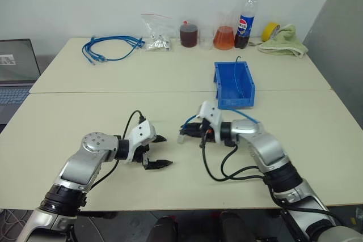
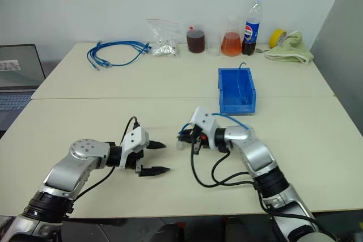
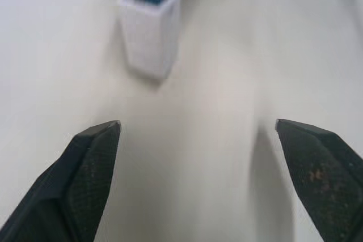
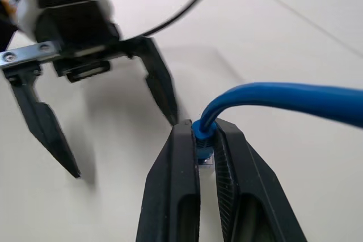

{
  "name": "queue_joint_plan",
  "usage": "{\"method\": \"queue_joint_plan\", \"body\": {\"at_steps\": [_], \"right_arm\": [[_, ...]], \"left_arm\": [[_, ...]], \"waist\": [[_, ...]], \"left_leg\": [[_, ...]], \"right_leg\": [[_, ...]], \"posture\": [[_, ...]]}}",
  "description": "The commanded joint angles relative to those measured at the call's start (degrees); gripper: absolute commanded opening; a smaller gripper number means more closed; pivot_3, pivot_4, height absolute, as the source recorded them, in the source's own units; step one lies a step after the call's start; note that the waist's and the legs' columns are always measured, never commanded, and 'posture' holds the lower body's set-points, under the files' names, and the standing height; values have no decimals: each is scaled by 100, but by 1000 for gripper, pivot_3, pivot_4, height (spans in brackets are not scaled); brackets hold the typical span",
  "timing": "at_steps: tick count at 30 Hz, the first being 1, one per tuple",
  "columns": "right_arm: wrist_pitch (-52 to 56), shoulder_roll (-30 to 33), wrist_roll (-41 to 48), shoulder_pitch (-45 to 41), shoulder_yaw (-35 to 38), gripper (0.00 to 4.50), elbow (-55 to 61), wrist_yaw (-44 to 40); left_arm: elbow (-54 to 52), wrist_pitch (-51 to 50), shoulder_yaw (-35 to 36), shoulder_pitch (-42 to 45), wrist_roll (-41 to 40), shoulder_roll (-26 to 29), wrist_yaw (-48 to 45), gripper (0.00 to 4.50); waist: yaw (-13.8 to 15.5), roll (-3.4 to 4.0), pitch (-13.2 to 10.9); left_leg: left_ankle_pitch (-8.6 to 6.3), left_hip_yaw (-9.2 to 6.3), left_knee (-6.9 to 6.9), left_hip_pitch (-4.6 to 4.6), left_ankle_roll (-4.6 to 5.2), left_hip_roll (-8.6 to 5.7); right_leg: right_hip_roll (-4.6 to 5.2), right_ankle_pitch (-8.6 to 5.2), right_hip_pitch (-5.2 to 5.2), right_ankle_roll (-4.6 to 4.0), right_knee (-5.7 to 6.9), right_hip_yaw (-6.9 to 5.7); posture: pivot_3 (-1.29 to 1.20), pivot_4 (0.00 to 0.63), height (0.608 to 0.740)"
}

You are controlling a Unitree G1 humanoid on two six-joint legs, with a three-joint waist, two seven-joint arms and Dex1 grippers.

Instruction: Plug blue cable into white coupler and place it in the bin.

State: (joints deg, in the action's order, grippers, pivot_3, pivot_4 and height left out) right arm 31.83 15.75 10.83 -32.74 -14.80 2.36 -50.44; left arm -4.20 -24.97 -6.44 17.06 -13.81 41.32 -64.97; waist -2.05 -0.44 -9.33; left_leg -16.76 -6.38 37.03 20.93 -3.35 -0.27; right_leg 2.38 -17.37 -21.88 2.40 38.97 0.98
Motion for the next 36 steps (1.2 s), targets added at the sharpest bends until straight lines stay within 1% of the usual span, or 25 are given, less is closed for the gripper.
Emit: {"method": "queue_joint_plan", "body": {"at_steps": [1, 2, 5, 8, 11, 13, 17, 22, 26, 28, 30, 31, 35, 36], "right_arm": [[650, 232, 652, 66, 953, 90, 896, 300], [890, 312, 838, 62, 1322, 90, 1073, 466], [1434, 468, 1271, -116, 2308, 90, 1278, 1047], [1727, 596, 1505, -472, 3106, 90, 988, 1640], [1663, 685, 1480, -726, 3409, 90, 526, 2022], [1452, 768, 1345, -899, 3384, 90, 105, 2137], [901, 893, 917, -1516, 2731, 90, -1308, 1849], [498, 924, 702, -2090, 2345, 90, -2648, 1539], [78, 934, 253, -2777, 1868, 90, -4223, 1173], [-103, 904, 133, -3131, 1780, 90, -4881, 1035], [-359, 872, -31, -3486, 1687, 795, -5503, 969], [-504, 854, -120, -3661, 1646, 963, -5799, 971], [-891, 791, -265, -4213, 1769, 1906, -6738, 1257], [-929, 789, -266, -4303, 1829, 2064, -6898, 1355]], "left_arm": [[-564, -296, 379, 357, -135, -420, 899, 4500], [-696, -465, 415, 518, -135, -618, 1229, 4500], [-1080, -1022, 357, 913, -198, -1078, 1829, 4500], [-1073, -1367, 183, 1390, -231, -1538, 2241, 4500], [-919, -1506, 42, 1747, -206, -1875, 2477, 4500], [-730, -1476, -78, 1947, -135, -2043, 2553, 4500], [-188, -1232, -445, 2423, 79, -2453, 2717, 4500], [40, -1045, -627, 2533, 207, -2583, 2720, 4500], [81, -975, -723, 2518, 266, -2638, 2743, 4500], [97, -932, -753, 2514, 316, -2637, 2752, 4500], [97, -916, -765, 2509, 339, -2652, 2761, 4500], [96, -914, -773, 2510, 349, -2662, 2768, 4500], [88, -928, -780, 2512, 386, -2672, 2778, 4500], [77, -932, -784, 2505, 398, -2667, 2774, 4500]], "waist": [[21, 1, -3], [51, 0, -15], [67, -9, -20], [39, -9, -21], [15, -10, -21], [-3, -9, -20], [-71, -7, -23], [-86, -7, -23], [-102, -7, -23], [-111, -7, -23], [-116, -6, -24], [-115, -6, -24], [-118, -6, -24], [-118, -6, -24]], "left_leg": [[0, 0, -2, 1, 0, -4], [-1, 2, -2, 2, 0, -6], [1, -4, 19, 52, -3, -19], [2, 8, 23, 59, -4, -25], [2, 25, 20, 57, -3, -24], [2, 35, 17, 54, -3, -21], [5, 53, 13, 53, -7, -19], [14, 55, 14, 53, -23, -19], [16, 62, 11, 57, -27, -20], [16, 65, 13, 58, -27, -22], [17, 65, 13, 59, -28, -22], [17, 65, 13, 59, -28, -22], [17, 65, 12, 59, -29, -22], [17, 64, 12, 59, -29, -22]], "right_leg": [[7, 0, -1, 0, 0, 0], [10, 0, -1, 0, -4, 1], [28, 1, -25, 2, -2, -9], [39, 3, -32, 5, -1, -4], [33, 3, -35, 5, 0, -5], [27, 3, -35, 5, 0, -2], [25, 3, -38, 4, 2, 6], [27, 3, -38, 4, -1, 6], [30, 3, -42, 4, -4, 9], [33, 3, -44, 4, -5, 10], [35, 3, -44, 4, -4, 9], [36, 3, -44, 4, -4, 10], [37, 3, -44, 4, -4, 9], [37, 3, -44, 4, -4, 8]], "posture": [[0, 150, 740], [0, 150, 740], [0, 150, 740], [0, 150, 740], [0, 150, 740], [0, 150, 740], [0, 150, 740], [0, 150, 740], [0, 150, 740], [0, 150, 740], [0, 150, 740], [0, 150, 740], [0, 150, 740], [0, 150, 740]]}}
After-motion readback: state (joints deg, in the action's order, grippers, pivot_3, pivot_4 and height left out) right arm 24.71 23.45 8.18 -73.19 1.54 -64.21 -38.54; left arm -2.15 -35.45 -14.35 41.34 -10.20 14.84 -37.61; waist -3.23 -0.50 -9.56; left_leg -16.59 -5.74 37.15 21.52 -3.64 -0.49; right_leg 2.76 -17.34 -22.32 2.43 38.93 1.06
